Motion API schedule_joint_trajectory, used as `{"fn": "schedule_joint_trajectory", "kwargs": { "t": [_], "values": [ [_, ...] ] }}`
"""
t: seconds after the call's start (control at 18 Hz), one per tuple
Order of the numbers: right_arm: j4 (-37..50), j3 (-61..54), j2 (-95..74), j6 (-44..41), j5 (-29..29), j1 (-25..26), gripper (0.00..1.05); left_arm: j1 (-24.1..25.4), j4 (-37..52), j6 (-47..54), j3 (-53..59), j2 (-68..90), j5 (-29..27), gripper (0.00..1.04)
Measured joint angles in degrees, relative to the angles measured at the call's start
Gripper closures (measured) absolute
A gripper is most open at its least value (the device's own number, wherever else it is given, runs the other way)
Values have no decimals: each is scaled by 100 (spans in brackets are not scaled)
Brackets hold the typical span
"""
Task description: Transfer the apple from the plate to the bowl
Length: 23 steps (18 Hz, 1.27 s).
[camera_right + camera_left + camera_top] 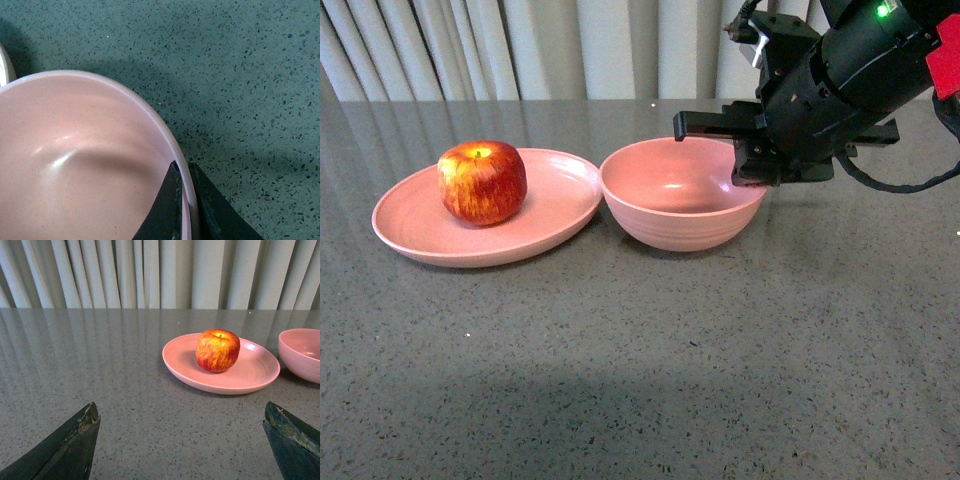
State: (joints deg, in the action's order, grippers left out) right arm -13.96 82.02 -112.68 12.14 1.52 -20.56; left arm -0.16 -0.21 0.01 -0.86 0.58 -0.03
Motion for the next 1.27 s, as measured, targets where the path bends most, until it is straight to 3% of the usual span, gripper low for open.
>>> {"fn": "schedule_joint_trajectory", "kwargs": {
  "t": [0.28,0.5,0.66,0.89,1.05,1.27],
  "values": [
    [-59,46,-50,140,37,2,102,0,0,0,0,0,0,7],
    [-81,66,-61,138,66,22,66,0,0,0,0,0,0,7],
    [-79,79,-61,138,66,37,46,0,0,0,0,0,0,7],
    [7,101,26,140,66,39,5,0,0,0,0,0,0,7],
    [544,-273,761,166,96,144,6,0,0,0,0,0,0,7],
    [1930,-1812,2551,201,90,378,7,0,0,-2,0,0,-2,7]
  ]
}}
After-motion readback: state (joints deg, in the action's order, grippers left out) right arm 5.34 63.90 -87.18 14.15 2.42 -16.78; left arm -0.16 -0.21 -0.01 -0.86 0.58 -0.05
